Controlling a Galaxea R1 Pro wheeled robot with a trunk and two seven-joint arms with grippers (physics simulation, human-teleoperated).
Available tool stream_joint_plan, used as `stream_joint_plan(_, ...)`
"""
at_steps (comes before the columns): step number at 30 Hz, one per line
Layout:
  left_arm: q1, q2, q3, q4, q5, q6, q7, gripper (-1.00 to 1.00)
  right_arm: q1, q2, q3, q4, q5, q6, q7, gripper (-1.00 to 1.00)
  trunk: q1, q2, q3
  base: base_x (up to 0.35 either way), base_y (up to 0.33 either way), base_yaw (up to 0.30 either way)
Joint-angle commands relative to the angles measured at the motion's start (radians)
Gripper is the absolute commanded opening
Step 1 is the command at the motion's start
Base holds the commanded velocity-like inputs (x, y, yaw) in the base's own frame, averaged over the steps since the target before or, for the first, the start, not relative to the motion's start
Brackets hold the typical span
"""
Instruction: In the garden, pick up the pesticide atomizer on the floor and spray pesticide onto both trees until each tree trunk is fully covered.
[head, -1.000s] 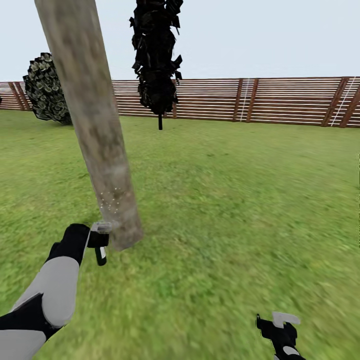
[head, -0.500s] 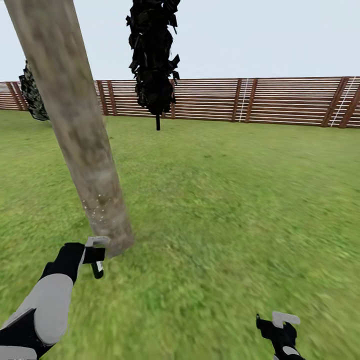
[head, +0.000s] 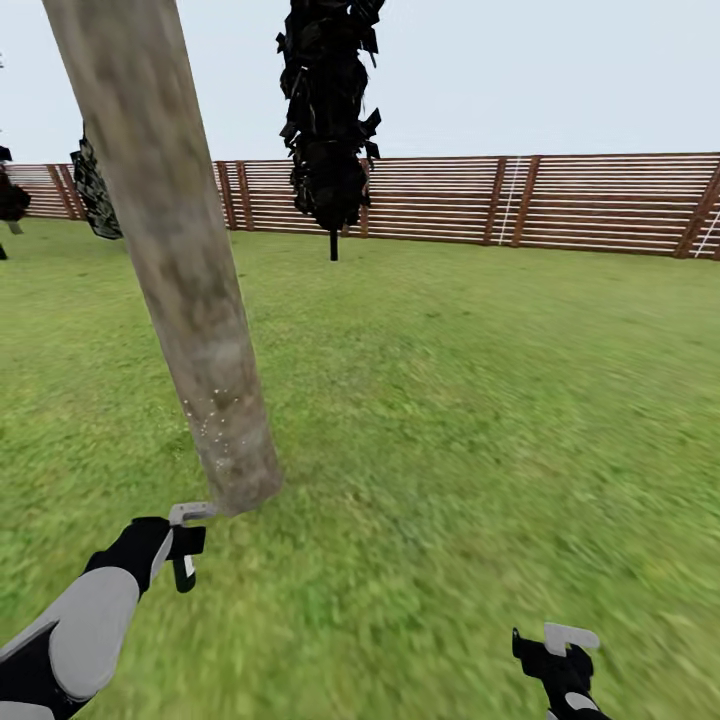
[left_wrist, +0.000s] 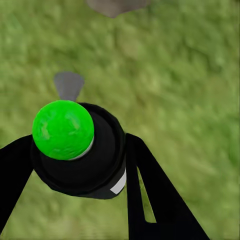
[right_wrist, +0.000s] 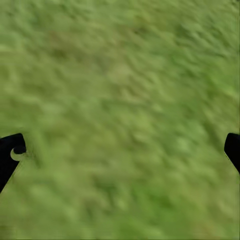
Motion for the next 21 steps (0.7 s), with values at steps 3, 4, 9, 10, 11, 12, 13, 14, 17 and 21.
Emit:
stream_joint_plan(3, -0.001, 0.003, 0.007, -0.006, -0.007, -0.002, -0.004, -1.00, -0.001, -0.001, -0.007, 0.001, 0.011, -0.003, -0.004, 1.00, 0.000, 0.000, -0.001, 0.253, -0.096, 0.027)
stream_joint_plan(4, -0.001, 0.004, 0.006, -0.006, -0.004, -0.002, -0.001, -1.00, -0.001, -0.001, -0.007, 0.001, 0.011, -0.003, -0.004, 1.00, 0.000, 0.000, -0.001, 0.280, -0.122, 0.007)
stream_joint_plan(9, 0.006, 0.005, 0.005, 0.003, 0.024, -0.004, 0.068, -1.00, -0.001, -0.001, -0.007, 0.001, 0.011, -0.003, -0.004, 1.00, 0.000, 0.000, -0.001, 0.284, -0.144, 0.001)
stream_joint_plan(10, 0.008, 0.006, 0.005, 0.002, 0.026, -0.004, 0.072, -1.00, -0.001, -0.002, -0.007, 0.001, 0.011, -0.003, -0.004, 1.00, 0.000, 0.000, -0.001, 0.264, -0.168, 0.000)
stream_joint_plan(11, 0.011, 0.007, 0.005, -0.001, 0.028, -0.005, 0.075, -1.00, -0.001, -0.002, -0.007, 0.001, 0.011, -0.003, -0.004, 1.00, 0.000, 0.000, -0.001, 0.191, -0.209, 0.000)
stream_joint_plan(12, 0.013, 0.006, 0.005, -0.004, 0.030, -0.005, 0.078, -1.00, -0.001, -0.002, -0.007, 0.001, 0.011, -0.003, -0.004, 1.00, 0.000, 0.000, -0.001, 0.082, -0.248, 0.000)
stream_joint_plan(13, 0.015, 0.005, 0.005, -0.005, 0.031, -0.006, 0.078, -1.00, -0.001, -0.002, -0.008, 0.000, 0.011, -0.003, -0.003, 1.00, 0.000, 0.000, -0.001, 0.042, -0.262, 0.000)
stream_joint_plan(14, 0.015, 0.004, 0.005, -0.005, 0.032, -0.009, 0.079, -1.00, -0.001, -0.001, -0.008, 0.000, 0.011, -0.003, -0.003, 1.00, 0.000, 0.000, -0.001, 0.027, -0.267, 0.000)
stream_joint_plan(17, 0.016, 0.003, 0.006, -0.002, 0.030, -0.076, 0.084, -1.00, -0.001, -0.001, -0.008, 0.000, 0.011, -0.003, -0.003, 1.00, 0.000, 0.000, -0.001, 0.010, -0.273, 0.000)
stream_joint_plan(21, 0.016, 0.002, 0.006, 0.003, 0.043, -0.101, 0.090, -1.00, -0.001, -0.001, -0.007, 0.000, 0.011, -0.003, -0.004, 1.00, 0.000, 0.000, -0.001, 0.001, -0.276, 0.123)
